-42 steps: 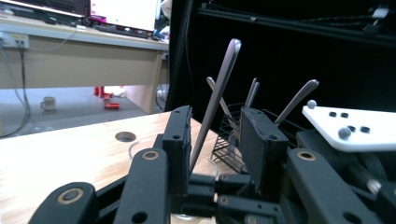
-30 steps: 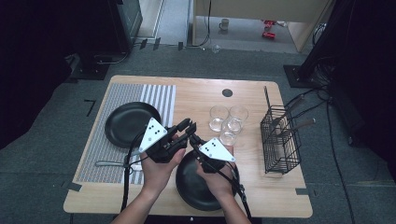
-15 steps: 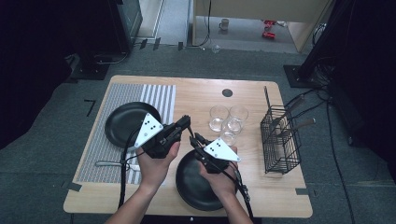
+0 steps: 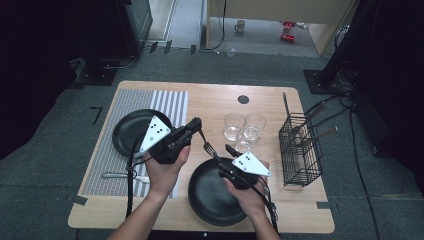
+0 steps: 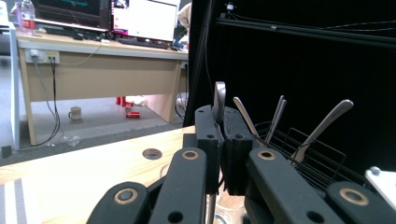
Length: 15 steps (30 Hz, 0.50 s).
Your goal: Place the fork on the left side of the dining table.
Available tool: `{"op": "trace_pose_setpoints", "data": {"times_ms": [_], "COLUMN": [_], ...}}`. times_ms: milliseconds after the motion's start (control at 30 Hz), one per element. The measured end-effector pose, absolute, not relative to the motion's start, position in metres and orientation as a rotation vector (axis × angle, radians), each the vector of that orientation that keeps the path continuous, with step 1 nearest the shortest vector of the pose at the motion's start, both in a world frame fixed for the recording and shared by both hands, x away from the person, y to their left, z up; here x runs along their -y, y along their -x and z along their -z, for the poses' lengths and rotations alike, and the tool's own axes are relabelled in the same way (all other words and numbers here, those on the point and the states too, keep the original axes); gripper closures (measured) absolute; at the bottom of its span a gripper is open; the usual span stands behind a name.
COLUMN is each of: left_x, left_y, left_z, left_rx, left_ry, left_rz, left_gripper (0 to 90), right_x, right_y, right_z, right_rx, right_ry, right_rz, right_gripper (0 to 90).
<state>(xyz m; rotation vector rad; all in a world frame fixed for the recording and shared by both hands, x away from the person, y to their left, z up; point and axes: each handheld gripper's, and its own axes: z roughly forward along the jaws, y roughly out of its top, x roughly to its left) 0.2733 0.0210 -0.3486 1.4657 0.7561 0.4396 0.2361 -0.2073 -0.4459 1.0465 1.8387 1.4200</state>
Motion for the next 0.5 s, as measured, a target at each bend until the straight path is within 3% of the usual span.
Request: {"op": "trace_pose_setpoints", "data": {"times_ms": [500], "left_x": [-0.039], "left_y": [-0.28], "left_z": [0.352], "left_rx": [-0.777], "left_ry": [-1.456], "left_rz": [-0.464], "left_gripper": [88.8], "right_x": [0.267], "right_y": [-0.214], "right_z": [0.479], "right_rx": [-1.839], "right_ry": [-1.19], "right_rz": [-1.3], "right_gripper": [40.6]}}
